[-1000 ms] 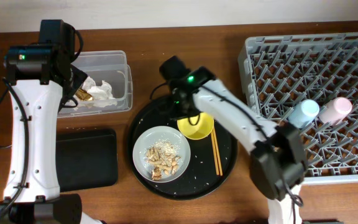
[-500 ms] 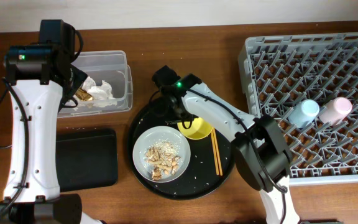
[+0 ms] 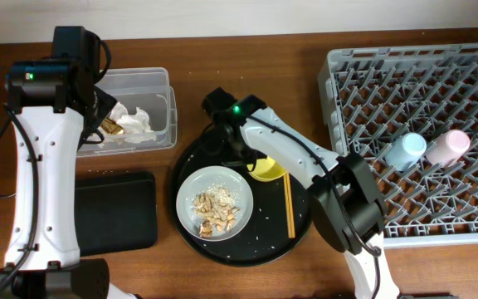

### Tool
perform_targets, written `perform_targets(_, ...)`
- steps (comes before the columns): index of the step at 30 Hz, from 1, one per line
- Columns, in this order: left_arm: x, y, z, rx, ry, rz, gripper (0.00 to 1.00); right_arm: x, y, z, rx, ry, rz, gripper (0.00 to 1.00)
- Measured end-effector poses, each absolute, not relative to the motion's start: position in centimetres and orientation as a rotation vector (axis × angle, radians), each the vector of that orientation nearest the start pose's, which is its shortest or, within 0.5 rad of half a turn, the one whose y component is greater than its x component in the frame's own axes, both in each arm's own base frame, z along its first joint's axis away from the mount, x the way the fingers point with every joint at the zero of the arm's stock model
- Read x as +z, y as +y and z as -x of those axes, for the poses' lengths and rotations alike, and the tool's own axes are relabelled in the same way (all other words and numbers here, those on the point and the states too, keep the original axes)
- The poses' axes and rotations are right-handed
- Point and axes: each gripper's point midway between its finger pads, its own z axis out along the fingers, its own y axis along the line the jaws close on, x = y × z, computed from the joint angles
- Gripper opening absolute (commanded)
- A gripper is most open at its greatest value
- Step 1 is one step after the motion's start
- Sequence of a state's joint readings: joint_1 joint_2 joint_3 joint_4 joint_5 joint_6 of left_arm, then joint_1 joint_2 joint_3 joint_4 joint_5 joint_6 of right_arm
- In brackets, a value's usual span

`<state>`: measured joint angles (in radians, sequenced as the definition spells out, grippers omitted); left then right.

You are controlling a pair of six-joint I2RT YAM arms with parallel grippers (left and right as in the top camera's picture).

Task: Sort waste into correct bins and load items into the dishwasher rack
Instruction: 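Carry the yellow bowl to the rack's right edge and release it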

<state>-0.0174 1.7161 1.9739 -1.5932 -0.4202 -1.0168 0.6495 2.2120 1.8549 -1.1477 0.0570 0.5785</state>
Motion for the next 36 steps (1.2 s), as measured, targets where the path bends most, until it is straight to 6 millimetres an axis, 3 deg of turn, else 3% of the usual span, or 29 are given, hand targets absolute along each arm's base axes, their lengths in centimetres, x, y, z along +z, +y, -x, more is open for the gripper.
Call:
perform_targets(2, 27.1, 6.4, -33.5, 0.344, 2.348, 1.360, 0.99, 7.3, 26.5, -36.5, 0.004, 3.039, 0.119, 0.04)
perform_targets(5, 27.1, 6.4, -33.5, 0.344, 2.348, 1.360, 0.99, 12.3, 27.1, -37.9, 0.069, 2.977, 0.157, 0.04)
perform_targets(9, 27.1, 6.4, -33.5, 0.343, 2.347, 1.359, 0.99, 18.8, 25.3, -40.0, 0.134, 2.882, 0.194, 0.04)
perform_targets(12, 27.1, 6.4, -33.5, 0.344, 2.347, 1.359, 0.99, 23.8, 19.8, -42.4, 0.147, 2.800, 0.124, 0.04)
perform_targets(16, 27.1, 6.4, -33.5, 0.344, 2.347, 1.359, 0.99, 27.4, 10.0, -45.2, 0.154, 2.720, 0.000, 0.04)
perform_targets(20, 27.1, 6.4, -33.5, 0.344, 2.347, 1.359, 0.99, 27.8, -0.5, -46.4, 0.218, 2.686, -0.174, 0.04)
perform_targets(24, 27.1, 6.4, -33.5, 0.344, 2.347, 1.359, 0.99, 28.6, -7.9, -46.7, 0.356, 2.590, -0.284, 0.04)
perform_targets(28, 27.1, 6.4, -33.5, 0.344, 2.347, 1.359, 0.99, 27.8, -12.6, -46.4, 0.489, 2.536, -0.332, 0.04)
perform_targets(32, 27.1, 6.4, -33.5, 0.344, 2.347, 1.359, 0.99, 24.6, -17.1, -46.5, 0.642, 2.503, -0.438, 0.04)
perform_targets(36, 27.1, 6.4, -33.5, 0.344, 2.347, 1.359, 0.99, 22.9, -21.3, -45.5, 0.812, 2.409, -0.543, 0.04)
